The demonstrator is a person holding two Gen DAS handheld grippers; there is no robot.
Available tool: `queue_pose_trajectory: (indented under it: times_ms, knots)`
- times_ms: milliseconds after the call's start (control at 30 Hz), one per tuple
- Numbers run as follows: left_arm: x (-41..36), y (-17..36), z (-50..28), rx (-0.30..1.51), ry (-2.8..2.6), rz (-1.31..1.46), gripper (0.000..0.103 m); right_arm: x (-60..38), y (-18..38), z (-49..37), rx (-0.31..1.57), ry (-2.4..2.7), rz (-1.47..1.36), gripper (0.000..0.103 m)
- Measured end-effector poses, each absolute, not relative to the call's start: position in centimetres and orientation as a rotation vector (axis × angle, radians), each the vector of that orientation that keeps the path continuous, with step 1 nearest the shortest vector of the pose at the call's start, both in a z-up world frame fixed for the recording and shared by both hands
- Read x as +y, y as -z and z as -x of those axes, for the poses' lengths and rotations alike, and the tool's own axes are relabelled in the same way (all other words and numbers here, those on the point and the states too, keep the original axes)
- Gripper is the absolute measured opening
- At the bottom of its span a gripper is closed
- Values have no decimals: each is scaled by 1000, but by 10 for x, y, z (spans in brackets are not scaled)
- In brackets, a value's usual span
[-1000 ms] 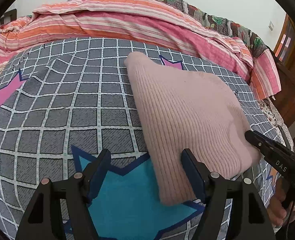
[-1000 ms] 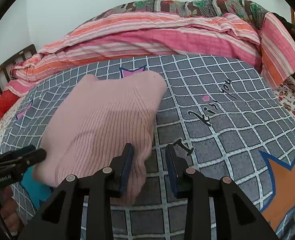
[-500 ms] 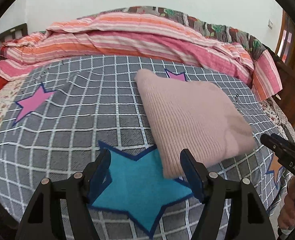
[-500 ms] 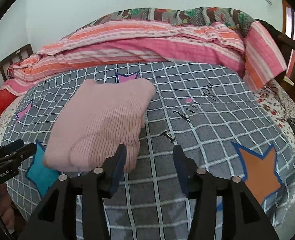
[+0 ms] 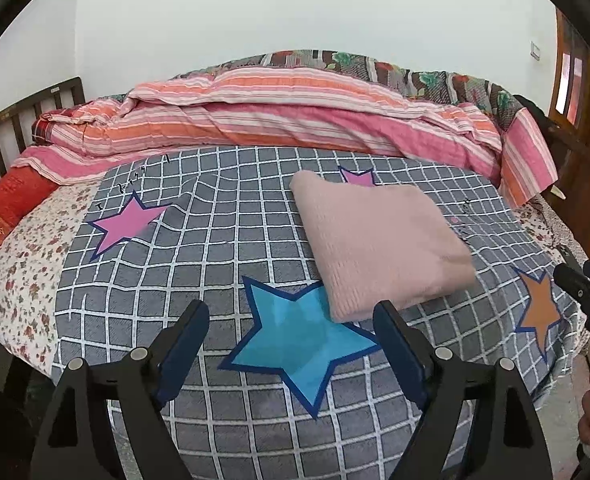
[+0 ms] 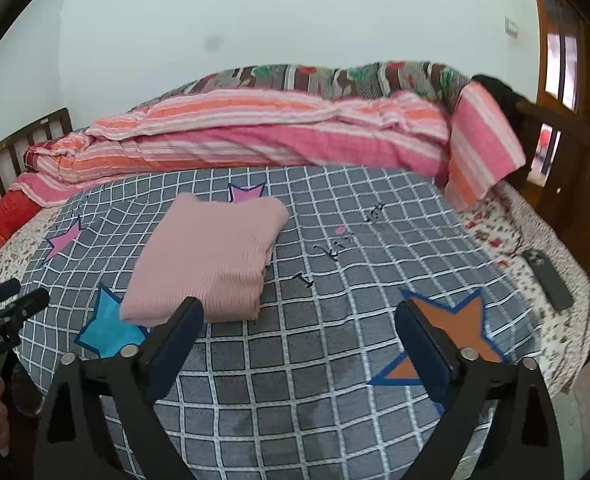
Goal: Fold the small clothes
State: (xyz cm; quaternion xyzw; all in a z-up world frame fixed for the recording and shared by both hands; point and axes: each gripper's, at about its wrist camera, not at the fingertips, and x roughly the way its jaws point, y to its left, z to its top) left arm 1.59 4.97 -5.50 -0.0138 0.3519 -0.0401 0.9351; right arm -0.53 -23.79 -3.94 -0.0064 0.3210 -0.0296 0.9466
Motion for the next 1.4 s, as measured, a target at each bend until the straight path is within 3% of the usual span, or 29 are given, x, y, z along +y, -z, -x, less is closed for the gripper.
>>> queue_pose_trajectory:
  times_ms: [1400]
  knots:
    - [38, 36, 8, 685, 65, 48, 83, -243, 27, 36, 628, 30, -36, 98]
